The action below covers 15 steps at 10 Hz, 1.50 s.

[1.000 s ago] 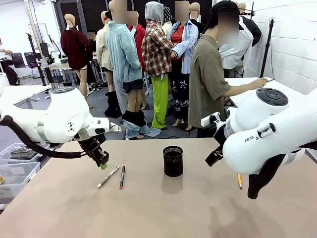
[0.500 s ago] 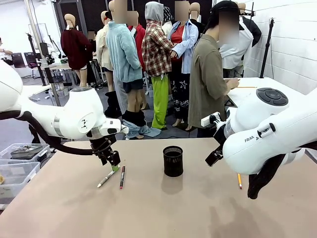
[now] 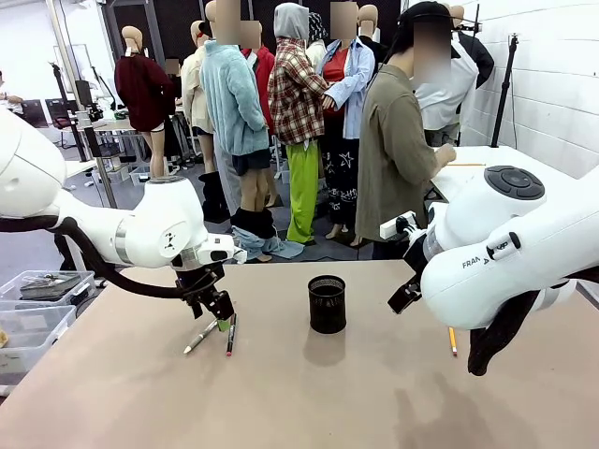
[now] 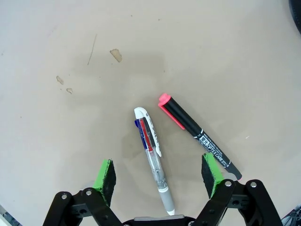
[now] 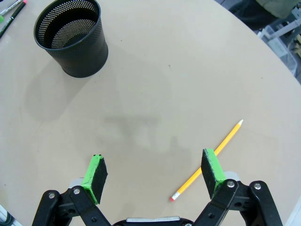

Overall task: Place the pens into the pen holder.
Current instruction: Pick up a writing instrument from the table and place it into the Pen holder.

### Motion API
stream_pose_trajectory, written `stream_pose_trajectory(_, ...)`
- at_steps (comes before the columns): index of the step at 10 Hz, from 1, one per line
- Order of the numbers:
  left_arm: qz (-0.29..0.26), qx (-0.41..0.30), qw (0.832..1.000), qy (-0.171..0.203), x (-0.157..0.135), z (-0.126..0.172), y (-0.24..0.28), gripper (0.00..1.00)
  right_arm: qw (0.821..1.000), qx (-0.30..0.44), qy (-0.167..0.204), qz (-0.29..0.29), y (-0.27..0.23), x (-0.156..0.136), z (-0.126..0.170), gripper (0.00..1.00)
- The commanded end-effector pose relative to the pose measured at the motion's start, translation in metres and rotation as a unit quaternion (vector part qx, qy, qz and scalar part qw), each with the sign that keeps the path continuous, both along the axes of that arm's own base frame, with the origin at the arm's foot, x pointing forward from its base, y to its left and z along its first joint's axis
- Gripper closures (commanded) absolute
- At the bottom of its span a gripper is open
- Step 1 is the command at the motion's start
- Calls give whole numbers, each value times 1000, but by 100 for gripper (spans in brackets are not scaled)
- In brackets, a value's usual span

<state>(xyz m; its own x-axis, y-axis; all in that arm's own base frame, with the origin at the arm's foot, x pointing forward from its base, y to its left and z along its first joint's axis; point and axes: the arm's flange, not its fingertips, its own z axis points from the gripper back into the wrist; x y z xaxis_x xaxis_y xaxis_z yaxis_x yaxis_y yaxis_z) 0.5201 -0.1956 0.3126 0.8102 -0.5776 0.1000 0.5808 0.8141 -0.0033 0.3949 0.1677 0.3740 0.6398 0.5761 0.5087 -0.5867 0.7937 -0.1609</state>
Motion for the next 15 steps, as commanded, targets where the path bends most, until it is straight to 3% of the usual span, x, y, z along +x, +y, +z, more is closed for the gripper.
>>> stream_pose_trajectory(1, 14, 24, 1000, 8, 5, -5, -2, 5, 1000, 0, 0, 0, 0, 0, 0, 0)
stream_pose_trajectory(2, 16, 24, 999, 12, 5, -9, -1, 5, 1000, 0, 0, 0, 0, 0, 0, 0)
stream_pose_trajectory(3, 17, 25, 999, 13, 5, -11, 0, 15, 1000, 0, 0, 0, 0, 0, 0, 0)
stream_pose_trajectory(7, 14, 33, 999, 25, 7, -21, 1, 95, 1000, 0, 0, 0, 0, 0, 0, 0)
stream_pose_trajectory(8, 11, 39, 999, 24, 7, -20, 1, 100, 1000, 0, 0, 0, 0, 0, 0, 0)
stream_pose_trajectory(15, -13, 37, 999, 36, 2, -19, -3, 100, 1000, 0, 0, 0, 0, 0, 0, 0)
